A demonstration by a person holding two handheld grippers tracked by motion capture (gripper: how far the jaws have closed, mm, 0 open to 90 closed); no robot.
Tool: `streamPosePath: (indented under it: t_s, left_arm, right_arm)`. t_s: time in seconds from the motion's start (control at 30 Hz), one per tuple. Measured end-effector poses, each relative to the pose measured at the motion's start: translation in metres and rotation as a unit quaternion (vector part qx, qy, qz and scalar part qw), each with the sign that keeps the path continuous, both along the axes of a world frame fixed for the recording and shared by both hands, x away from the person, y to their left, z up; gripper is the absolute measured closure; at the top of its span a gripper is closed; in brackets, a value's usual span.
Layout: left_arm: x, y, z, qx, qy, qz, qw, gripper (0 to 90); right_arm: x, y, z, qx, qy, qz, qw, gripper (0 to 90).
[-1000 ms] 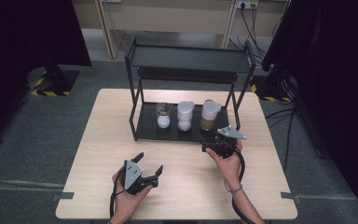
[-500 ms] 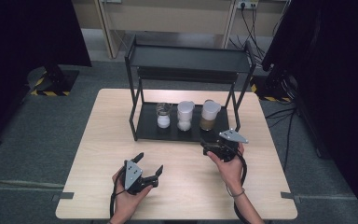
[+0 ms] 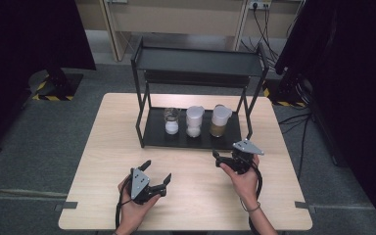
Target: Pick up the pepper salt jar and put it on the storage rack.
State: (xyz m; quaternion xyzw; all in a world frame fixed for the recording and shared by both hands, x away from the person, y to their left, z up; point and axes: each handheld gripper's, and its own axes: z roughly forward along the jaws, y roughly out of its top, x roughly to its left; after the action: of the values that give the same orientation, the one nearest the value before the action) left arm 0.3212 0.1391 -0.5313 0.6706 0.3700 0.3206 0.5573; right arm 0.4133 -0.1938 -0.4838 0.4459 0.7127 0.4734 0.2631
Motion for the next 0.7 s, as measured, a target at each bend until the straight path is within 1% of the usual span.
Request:
streamPosePath:
  t_s: [0.17,0.47,0.7]
  left_arm:
    - [0.0,0.0,0.0,0.0,0.0,0.0,1.0,11.7]
    - [0.0,0.0,0.0,0.001,0.0,0.0,1.0,11.7]
    - [0.0,0.0,0.0,0.001,0.0,0.0,1.0,11.7]
  right_arm:
    - [-0.004,-0.003,0.0,0.002,-0.001,0.0,1.0,3.6]
    - [-0.009,-0.007,0.006,0.004,-0.009,0.002,0.9999,3.6]
    - [-0.014,-0.009,0.005,0.004,-0.009,0.003,0.9999,3.6]
